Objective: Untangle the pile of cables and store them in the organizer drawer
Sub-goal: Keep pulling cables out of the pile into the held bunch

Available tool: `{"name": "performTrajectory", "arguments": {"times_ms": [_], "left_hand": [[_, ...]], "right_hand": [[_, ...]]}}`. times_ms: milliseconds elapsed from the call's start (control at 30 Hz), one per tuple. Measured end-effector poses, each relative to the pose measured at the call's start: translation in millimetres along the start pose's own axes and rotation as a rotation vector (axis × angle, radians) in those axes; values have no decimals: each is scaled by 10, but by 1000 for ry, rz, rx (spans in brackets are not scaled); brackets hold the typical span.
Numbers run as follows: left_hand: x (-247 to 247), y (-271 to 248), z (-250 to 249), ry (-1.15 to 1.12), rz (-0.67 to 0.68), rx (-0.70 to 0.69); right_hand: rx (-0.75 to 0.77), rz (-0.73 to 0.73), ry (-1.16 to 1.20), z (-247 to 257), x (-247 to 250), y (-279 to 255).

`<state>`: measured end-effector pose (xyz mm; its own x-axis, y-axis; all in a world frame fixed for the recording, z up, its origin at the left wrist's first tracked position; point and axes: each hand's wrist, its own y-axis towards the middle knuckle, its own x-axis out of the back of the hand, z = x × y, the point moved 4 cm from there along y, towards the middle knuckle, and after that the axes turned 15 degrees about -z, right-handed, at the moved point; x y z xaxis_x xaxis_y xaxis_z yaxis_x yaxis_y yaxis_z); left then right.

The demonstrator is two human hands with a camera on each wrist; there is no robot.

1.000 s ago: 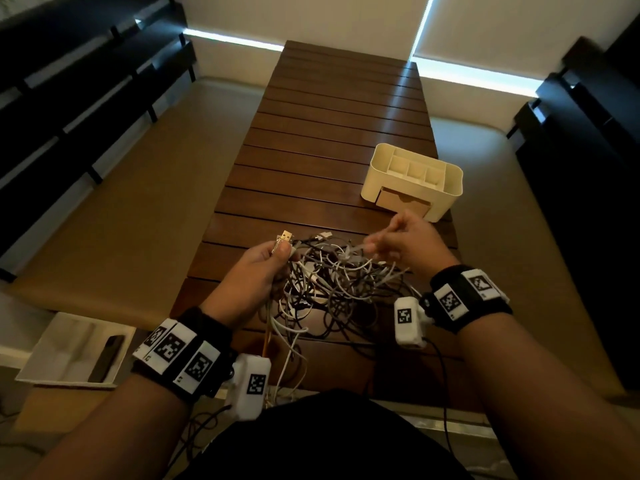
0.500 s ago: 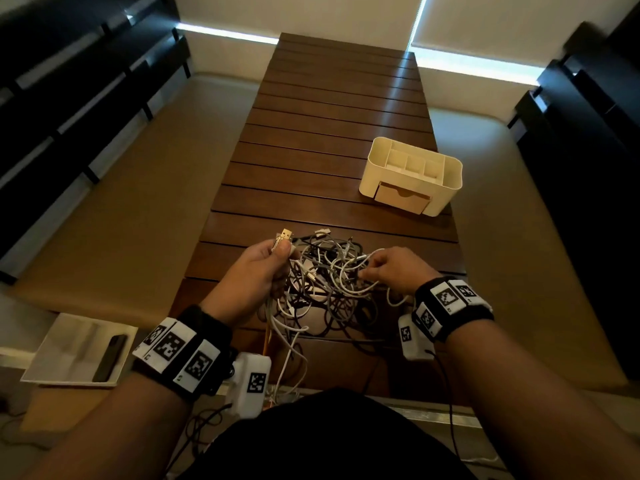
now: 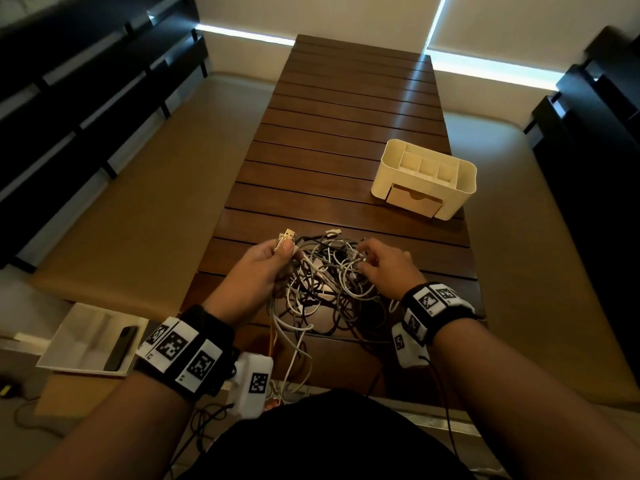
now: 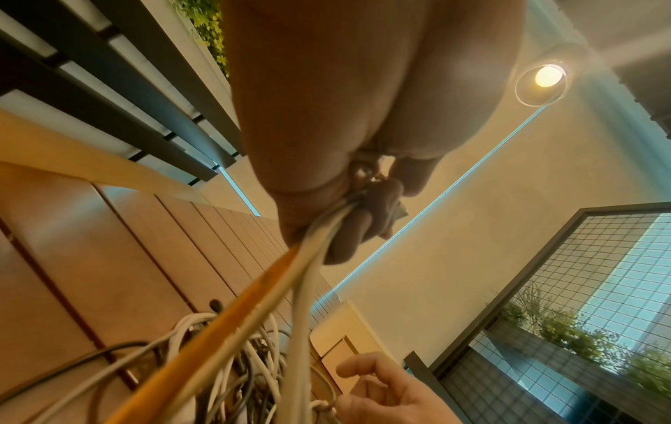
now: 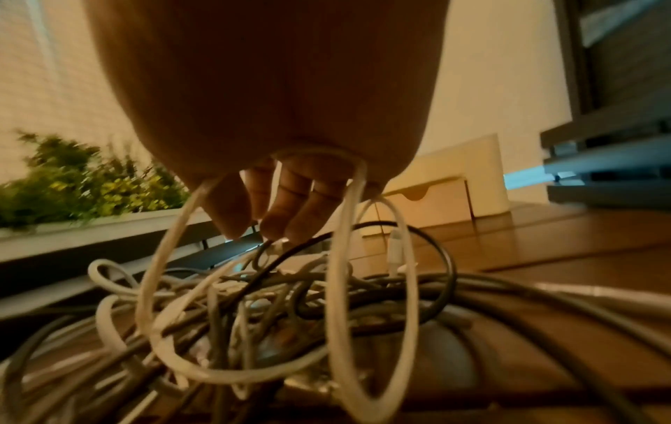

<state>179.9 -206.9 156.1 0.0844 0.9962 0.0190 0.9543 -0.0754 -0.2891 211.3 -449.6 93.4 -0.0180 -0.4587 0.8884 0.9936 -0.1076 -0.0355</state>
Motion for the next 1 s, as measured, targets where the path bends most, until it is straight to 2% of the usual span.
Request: {"name": "performTrajectory", "arguments": {"times_ms": [100,267,400,633,767,933,1000], "left_hand": [[24,-21,2,7,-7,1],[62,-44,9,-11,-18,12],[106,-62,10,-2,-23,4],[103,-54,13,1,-29,-1],[51,-35,20,17,-10,13],[-13,0,36,10,20,2],[-29,5,40,2,30,1]], "right_hand": [[-78,51,203,-10,-66,23],[3,151,-31,47,-197,54],[14,81,-27,54,-203,36],[-59,-86,367,87,25,-66],[-115,12,515,244,197,-142],[-151,157,499,308,364,-239],[-147,154,472,287,387,-246]]}}
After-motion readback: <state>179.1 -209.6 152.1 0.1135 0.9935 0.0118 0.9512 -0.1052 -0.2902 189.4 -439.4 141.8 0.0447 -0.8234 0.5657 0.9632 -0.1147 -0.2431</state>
